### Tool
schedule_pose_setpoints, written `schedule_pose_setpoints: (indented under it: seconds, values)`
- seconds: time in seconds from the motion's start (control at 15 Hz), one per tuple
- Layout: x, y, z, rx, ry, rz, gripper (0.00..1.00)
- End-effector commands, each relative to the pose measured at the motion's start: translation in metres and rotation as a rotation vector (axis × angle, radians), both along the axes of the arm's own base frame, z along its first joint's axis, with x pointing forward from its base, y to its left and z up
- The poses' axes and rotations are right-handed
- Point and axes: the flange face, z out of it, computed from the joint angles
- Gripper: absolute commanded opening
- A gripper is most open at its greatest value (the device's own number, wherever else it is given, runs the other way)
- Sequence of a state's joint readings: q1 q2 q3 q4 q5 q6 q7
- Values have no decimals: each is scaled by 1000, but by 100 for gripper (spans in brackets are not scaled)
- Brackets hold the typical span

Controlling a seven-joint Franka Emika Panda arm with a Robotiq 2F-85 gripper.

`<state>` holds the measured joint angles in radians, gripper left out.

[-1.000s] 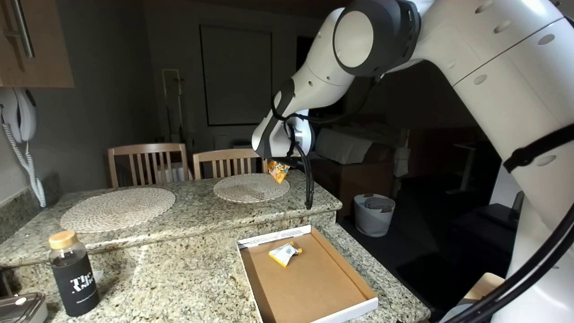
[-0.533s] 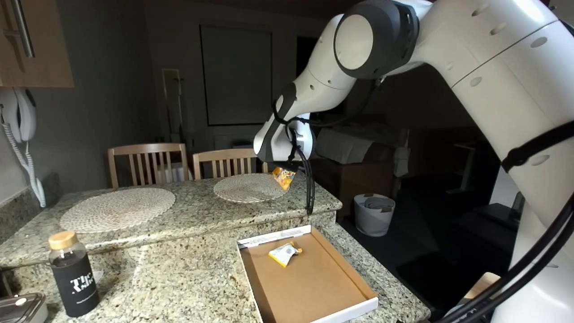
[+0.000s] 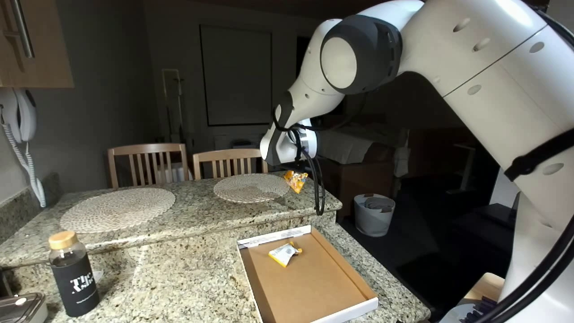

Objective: Pick up the packets on the lower counter and put them on the upper counter

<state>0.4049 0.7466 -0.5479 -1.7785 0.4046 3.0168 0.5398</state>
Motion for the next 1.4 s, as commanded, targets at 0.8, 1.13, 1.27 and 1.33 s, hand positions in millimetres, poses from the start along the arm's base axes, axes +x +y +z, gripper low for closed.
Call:
schedule_pose_setpoints:
  seconds: [0.8,1.13,1.27,1.33]
  values:
    - [-10,76,28,267,157,259,100]
    - [-6,57,36,272,120,220,100]
    - [-13,50,40,266,104,207,100]
    - [-15,50,40,266,105,206,100]
